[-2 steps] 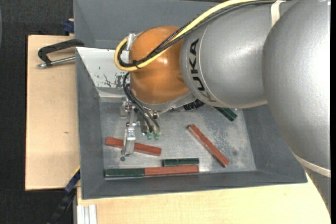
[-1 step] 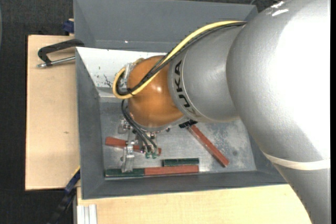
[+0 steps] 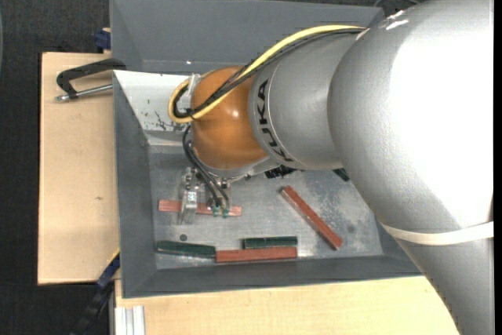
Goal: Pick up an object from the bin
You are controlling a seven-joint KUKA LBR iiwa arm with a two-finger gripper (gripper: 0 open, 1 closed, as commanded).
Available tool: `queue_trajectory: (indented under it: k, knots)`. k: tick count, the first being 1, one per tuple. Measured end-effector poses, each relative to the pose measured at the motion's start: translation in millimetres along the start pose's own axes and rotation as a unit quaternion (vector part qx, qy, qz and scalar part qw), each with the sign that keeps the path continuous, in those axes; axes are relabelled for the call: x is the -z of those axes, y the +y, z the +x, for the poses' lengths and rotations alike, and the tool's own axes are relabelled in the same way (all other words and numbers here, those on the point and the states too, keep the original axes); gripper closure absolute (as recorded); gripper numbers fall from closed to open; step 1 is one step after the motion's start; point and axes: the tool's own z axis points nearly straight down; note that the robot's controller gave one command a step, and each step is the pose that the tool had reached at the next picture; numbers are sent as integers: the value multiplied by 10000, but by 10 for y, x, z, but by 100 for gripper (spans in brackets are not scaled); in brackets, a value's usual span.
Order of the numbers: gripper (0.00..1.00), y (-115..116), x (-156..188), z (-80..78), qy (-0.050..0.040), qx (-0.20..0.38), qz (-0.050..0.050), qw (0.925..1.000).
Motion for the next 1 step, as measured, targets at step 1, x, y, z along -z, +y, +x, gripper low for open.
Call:
queue_trajectory:
  k: [1]
  knots:
    - [100, -1, 0, 0, 1, -2, 0, 10000]
